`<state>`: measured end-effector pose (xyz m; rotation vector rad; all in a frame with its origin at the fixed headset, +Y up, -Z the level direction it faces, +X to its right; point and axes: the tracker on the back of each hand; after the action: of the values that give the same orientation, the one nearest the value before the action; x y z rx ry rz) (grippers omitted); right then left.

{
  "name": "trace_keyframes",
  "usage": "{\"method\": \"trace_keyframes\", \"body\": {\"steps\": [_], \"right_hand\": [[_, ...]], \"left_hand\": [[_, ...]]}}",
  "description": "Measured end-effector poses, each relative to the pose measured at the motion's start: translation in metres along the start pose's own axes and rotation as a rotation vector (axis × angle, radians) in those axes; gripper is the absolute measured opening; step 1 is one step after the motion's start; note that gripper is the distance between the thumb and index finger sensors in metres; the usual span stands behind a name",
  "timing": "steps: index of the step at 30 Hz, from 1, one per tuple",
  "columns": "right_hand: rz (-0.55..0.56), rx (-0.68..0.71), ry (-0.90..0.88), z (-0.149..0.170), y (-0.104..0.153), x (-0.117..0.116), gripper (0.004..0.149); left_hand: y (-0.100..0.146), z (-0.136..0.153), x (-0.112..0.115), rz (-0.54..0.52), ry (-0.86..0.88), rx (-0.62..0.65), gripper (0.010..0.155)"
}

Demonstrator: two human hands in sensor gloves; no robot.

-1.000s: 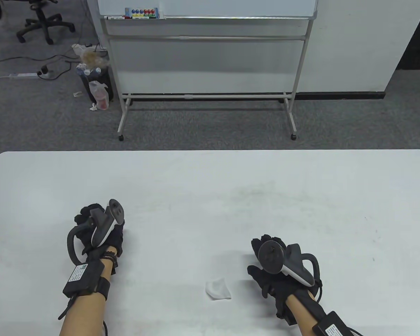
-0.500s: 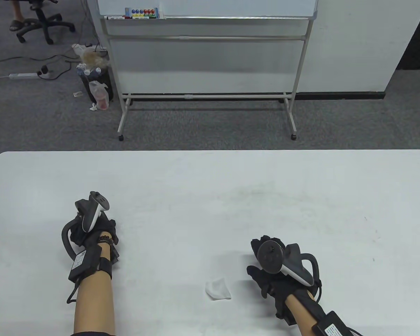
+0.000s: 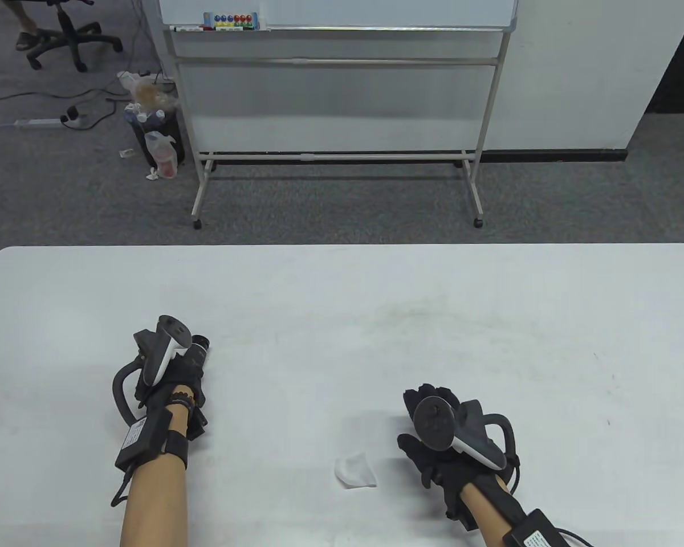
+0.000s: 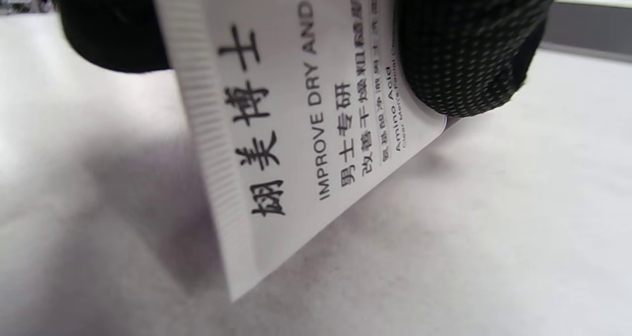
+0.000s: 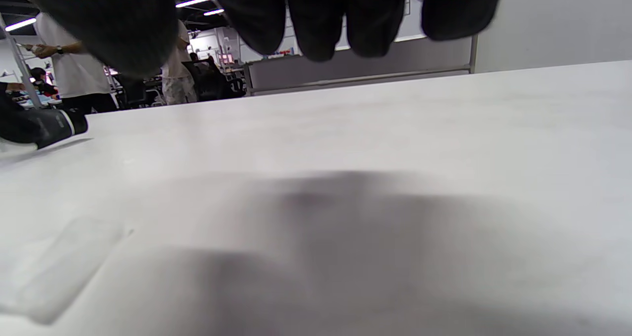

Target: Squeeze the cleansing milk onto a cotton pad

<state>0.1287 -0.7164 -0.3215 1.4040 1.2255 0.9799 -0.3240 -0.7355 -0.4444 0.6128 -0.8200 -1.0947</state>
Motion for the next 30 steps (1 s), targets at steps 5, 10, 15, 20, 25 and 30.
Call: {"method": "trace_keyframes", "body": {"steps": [5,10,15,20,25,30], "right_hand": [[-0.006,0.006,0.01,-0.001,0.0,-0.002,0.079],[0.005,0.012,0.008,-0.003,0.001,-0.002,0.079],[0.032,0.044,-0.004,-0.01,0.004,0.0,0.079],[0.063,0.076,-0.018,-0.015,0.007,0.006,0.078],[0.137,0.128,-0.046,-0.027,0.008,0.022,0.076],[0.213,0.218,-0.115,-0.05,0.008,0.034,0.072]], "left_hand": [[0.037,-0.004,-0.011,-0.007,0.137,0.228,0.049],[0.085,-0.012,-0.007,-0.018,0.195,0.462,0.048],[0.126,-0.032,0.01,-0.006,0.2,0.659,0.047],[0.157,-0.048,0.026,-0.054,0.211,0.781,0.046],[0.177,-0.058,0.038,-0.134,0.187,0.954,0.046],[0.196,-0.065,0.045,-0.142,0.148,1.067,0.046]]}}
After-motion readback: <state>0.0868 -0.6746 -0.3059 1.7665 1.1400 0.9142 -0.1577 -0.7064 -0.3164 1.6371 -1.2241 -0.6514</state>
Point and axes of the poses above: the tracker on the back of each hand, its own z axis roughly to the little-finger side, its own y axis roughly from the fingertips to the wrist, x = y × z, and after that the axes turned 5 degrees about z, right-handed
